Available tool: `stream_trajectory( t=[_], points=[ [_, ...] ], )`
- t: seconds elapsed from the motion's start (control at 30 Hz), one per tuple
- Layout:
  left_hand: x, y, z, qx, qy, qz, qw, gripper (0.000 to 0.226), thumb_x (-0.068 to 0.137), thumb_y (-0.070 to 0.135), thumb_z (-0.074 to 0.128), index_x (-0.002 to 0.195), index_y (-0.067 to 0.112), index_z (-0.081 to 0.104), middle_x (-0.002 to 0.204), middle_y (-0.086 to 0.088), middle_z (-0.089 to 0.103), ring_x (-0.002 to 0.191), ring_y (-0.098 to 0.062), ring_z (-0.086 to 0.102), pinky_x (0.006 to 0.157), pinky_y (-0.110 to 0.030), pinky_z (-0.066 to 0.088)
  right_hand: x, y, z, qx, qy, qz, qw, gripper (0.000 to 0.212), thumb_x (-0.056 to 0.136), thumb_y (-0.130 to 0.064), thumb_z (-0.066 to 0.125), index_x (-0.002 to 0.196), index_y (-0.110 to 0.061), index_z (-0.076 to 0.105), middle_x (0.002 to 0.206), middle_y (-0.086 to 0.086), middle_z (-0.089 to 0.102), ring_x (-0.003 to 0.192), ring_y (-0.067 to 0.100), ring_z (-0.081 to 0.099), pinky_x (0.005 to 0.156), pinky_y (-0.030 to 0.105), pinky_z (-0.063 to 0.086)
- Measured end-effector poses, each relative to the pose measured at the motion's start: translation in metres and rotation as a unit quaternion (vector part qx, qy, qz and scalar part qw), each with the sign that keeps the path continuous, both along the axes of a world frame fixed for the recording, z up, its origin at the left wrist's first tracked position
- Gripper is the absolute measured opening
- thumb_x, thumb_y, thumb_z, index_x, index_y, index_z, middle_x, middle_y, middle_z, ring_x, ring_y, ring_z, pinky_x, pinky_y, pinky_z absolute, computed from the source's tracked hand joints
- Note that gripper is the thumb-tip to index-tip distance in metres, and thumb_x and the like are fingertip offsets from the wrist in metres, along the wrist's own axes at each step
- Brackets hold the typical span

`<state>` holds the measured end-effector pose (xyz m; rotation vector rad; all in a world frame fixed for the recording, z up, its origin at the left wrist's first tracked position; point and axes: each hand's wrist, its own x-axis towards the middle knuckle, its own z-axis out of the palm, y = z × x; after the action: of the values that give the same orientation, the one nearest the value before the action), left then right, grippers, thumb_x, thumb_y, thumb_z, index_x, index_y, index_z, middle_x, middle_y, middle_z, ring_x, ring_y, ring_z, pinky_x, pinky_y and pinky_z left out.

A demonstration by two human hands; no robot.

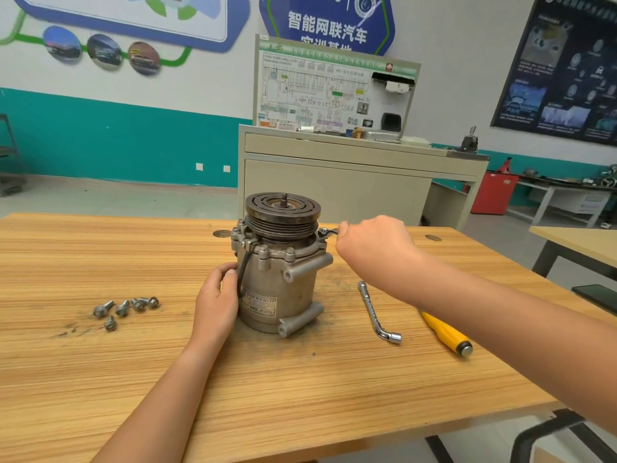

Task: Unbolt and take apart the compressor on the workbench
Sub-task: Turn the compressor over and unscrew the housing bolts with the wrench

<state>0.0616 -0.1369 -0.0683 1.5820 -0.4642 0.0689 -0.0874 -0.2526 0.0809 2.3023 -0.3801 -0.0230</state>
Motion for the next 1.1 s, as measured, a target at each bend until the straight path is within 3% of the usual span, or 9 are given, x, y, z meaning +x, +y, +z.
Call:
stream_trajectory(
  t=[0.2,0.37,0.53,0.6,0.67,0.73,0.87,0.97,1.1],
  points=[
    [0.001,0.000,0.000,0.002,-0.007,0.003,1.000,0.020,0.098,0.015,0.038,0.106,0.025,0.053,0.098,0.016,0.052,0.101,-0.004,0.045,0.082,-0.020,0.031,0.000,-0.017,0.001,-0.028,0.001,0.033,0.999,0.034,0.090,-0.003,0.046,0.123,-0.011,0.047,0.060,-0.001,0.029,0.045,0.015,0.027,0.037,0.026,0.021],
    [0.000,0.000,0.000,-0.003,-0.006,-0.001,1.000,0.021,0.098,0.014,0.038,0.107,0.024,0.054,0.101,0.015,0.054,0.103,-0.004,0.046,0.083,-0.019,0.031,0.003,-0.048,0.002,0.006,-0.026,0.038,0.999,0.031,0.093,-0.028,0.034,0.116,-0.016,0.052,0.058,-0.004,0.036,0.047,0.011,0.032,0.041,0.023,0.022],
    [0.004,-0.002,-0.003,-0.016,-0.006,0.006,1.000,0.020,0.098,0.013,0.040,0.102,0.024,0.056,0.094,0.023,0.053,0.099,-0.003,0.047,0.074,-0.012,0.033,0.028,-0.073,-0.006,-0.016,-0.005,-0.028,0.999,0.023,0.092,-0.007,0.037,0.100,-0.015,0.057,0.062,-0.003,0.041,0.051,0.012,0.039,0.044,0.024,0.024],
    [0.005,-0.005,-0.003,-0.023,-0.006,0.019,1.000,0.020,0.098,0.012,0.041,0.103,0.021,0.058,0.094,0.019,0.055,0.098,-0.004,0.048,0.071,-0.012,0.033,0.048,-0.083,-0.007,0.017,-0.032,-0.009,0.999,0.023,0.090,-0.002,0.039,0.099,-0.014,0.056,0.071,-0.002,0.052,0.065,0.018,0.053,0.056,0.025,0.036],
    [0.006,-0.007,-0.004,-0.027,-0.008,0.029,0.999,0.022,0.098,0.011,0.040,0.107,0.016,0.060,0.099,0.010,0.058,0.099,-0.007,0.049,0.073,-0.012,0.033,0.068,-0.093,-0.013,0.050,-0.084,0.069,0.993,0.024,0.091,-0.001,0.039,0.105,-0.012,0.056,0.100,0.007,0.063,0.092,0.025,0.059,0.085,0.032,0.039],
    [0.007,-0.007,-0.006,-0.027,-0.011,0.028,0.999,0.023,0.098,0.011,0.040,0.108,0.015,0.060,0.103,0.007,0.060,0.099,-0.008,0.051,0.069,-0.005,0.035,0.087,-0.099,-0.022,0.083,-0.157,0.184,0.967,0.029,0.091,0.000,0.044,0.116,-0.005,0.058,0.124,0.016,0.058,0.111,0.026,0.057,0.101,0.039,0.032],
    [0.007,-0.006,-0.005,-0.025,-0.012,0.022,0.999,0.024,0.098,0.012,0.040,0.107,0.018,0.060,0.104,0.008,0.061,0.100,-0.007,0.051,0.074,-0.011,0.035,0.101,-0.096,-0.031,0.176,-0.217,0.260,0.924,0.033,0.092,-0.004,0.049,0.123,-0.003,0.057,0.130,0.012,0.055,0.119,0.025,0.053,0.104,0.041,0.031],
    [0.006,-0.007,-0.005,-0.024,-0.009,0.022,0.999,0.023,0.098,0.012,0.040,0.108,0.018,0.059,0.105,0.007,0.060,0.102,-0.007,0.051,0.079,-0.016,0.033,0.091,-0.102,-0.034,0.246,-0.360,0.254,0.863,0.024,0.090,-0.007,0.056,0.112,-0.002,0.063,0.102,0.018,0.069,0.090,0.033,0.065,0.079,0.042,0.048],
    [0.006,-0.007,-0.004,-0.021,-0.015,0.026,0.999,0.021,0.098,0.012,0.040,0.106,0.018,0.058,0.101,0.010,0.059,0.096,-0.005,0.051,0.072,-0.010,0.035,0.056,-0.101,-0.027,0.385,-0.477,0.133,0.778,0.030,0.100,-0.025,0.033,0.121,-0.008,0.047,0.076,0.009,0.063,0.072,0.030,0.061,0.063,0.040,0.048]
  ],
)
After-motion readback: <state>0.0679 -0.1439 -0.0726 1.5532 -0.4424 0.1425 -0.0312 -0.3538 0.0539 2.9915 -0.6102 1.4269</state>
